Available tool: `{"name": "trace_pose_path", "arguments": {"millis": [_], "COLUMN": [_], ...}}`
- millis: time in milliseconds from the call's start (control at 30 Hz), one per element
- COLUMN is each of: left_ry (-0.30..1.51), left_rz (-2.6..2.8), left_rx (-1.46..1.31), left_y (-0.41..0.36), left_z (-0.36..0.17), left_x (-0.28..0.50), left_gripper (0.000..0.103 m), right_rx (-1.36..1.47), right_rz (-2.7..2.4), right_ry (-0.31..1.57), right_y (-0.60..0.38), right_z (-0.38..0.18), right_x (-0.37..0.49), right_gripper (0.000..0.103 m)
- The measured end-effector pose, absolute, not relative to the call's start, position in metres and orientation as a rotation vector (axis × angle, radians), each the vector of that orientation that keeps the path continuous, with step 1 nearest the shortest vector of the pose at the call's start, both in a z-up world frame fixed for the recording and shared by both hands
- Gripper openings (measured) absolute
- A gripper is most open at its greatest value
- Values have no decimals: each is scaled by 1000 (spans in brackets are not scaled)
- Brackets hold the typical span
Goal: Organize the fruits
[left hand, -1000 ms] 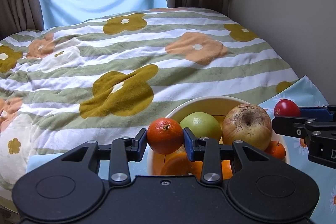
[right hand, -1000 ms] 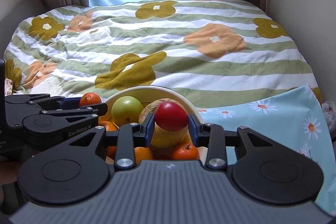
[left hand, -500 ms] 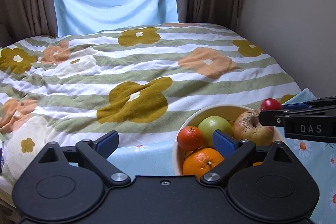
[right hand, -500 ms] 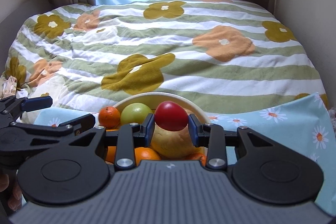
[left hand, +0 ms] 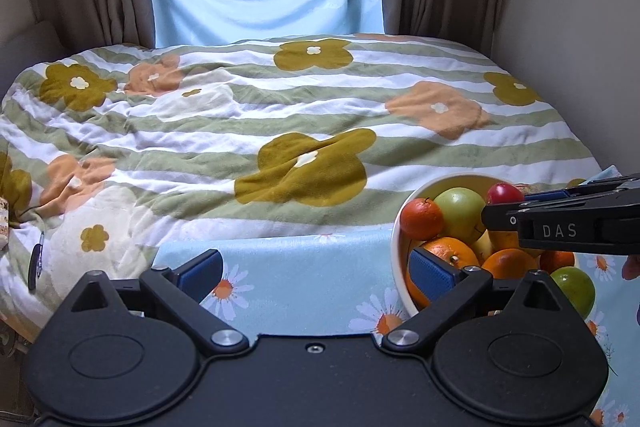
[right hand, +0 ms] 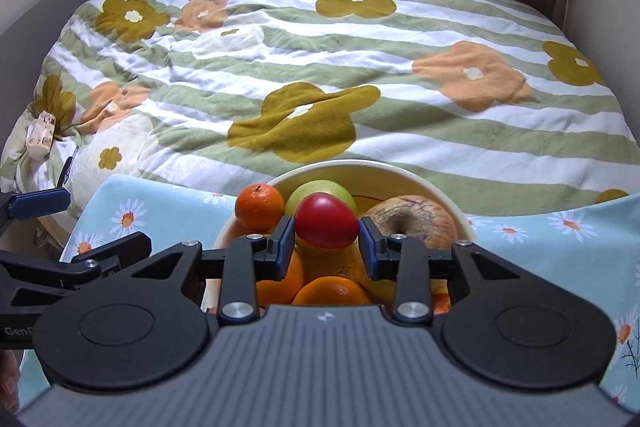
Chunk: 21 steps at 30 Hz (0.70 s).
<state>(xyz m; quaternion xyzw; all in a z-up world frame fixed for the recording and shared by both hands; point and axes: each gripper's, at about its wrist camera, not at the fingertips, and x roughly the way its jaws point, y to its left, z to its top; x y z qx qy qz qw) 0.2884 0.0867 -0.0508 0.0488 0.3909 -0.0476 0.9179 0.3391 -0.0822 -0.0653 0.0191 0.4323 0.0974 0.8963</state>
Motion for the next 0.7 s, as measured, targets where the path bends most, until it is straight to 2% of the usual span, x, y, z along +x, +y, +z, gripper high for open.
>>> {"name": "trace_pose_path", "arguments": {"millis": [233, 267, 300, 367, 433, 700], "left_ry": [816, 817, 818, 818, 818, 787], "left_rz": [-79, -79, -78, -76, -79, -94], "left_rx": [84, 86, 88, 89, 85, 84], "left_y": [94, 94, 94, 94, 95, 92], "left_z": [-51, -52, -52, -52, -52, -40], "left_x": [281, 281, 280, 280, 280, 270], "left_gripper": [101, 101, 101, 101, 101, 101], "right_rx": [33, 26, 21, 13, 11, 33], "right_rz": [205, 207, 211, 203, 191, 182], "right_ry": [901, 896, 889, 869, 846, 808], "right_y": [-77, -76, -75, -73, -73, -85], "right_z": [-69, -68, -67, -65, -61, -43], "right_x": [335, 334, 334, 332, 329, 315], "right_gripper": [51, 54, 59, 86, 98, 98]}}
